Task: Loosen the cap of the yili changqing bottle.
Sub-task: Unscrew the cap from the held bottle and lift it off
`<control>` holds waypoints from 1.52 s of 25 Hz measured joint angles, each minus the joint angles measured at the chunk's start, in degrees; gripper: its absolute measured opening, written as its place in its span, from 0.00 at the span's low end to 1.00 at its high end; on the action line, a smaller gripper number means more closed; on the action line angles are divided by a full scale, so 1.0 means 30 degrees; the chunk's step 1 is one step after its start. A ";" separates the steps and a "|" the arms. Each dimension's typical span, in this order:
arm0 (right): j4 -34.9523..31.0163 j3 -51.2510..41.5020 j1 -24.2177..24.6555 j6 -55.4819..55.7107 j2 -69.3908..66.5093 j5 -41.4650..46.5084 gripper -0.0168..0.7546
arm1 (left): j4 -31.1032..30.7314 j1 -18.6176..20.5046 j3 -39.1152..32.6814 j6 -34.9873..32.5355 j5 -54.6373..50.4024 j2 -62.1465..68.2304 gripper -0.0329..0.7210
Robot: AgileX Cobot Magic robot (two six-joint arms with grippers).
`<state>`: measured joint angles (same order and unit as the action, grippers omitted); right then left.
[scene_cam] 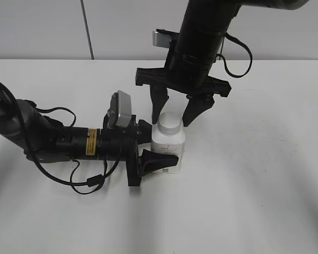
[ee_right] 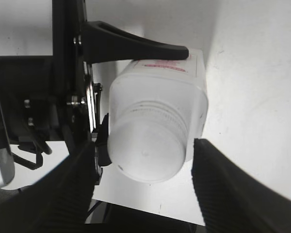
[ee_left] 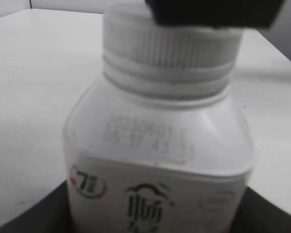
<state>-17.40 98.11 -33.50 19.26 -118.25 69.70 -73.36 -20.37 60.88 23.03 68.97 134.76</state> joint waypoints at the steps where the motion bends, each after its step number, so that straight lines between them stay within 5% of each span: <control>1: 0.0016 0.0000 0.0000 0.0000 0.0000 0.0000 0.66 | 0.0000 0.0000 0.0000 0.0000 0.0000 0.0000 0.62; 38: 0.0098 0.0195 0.0000 0.0096 -0.0337 0.0000 0.66 | 0.0033 0.0000 0.0000 0.0000 0.0000 0.0000 0.62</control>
<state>-17.10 98.70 -33.50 19.55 -119.26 69.70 -73.27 -20.37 60.88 23.03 68.97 134.76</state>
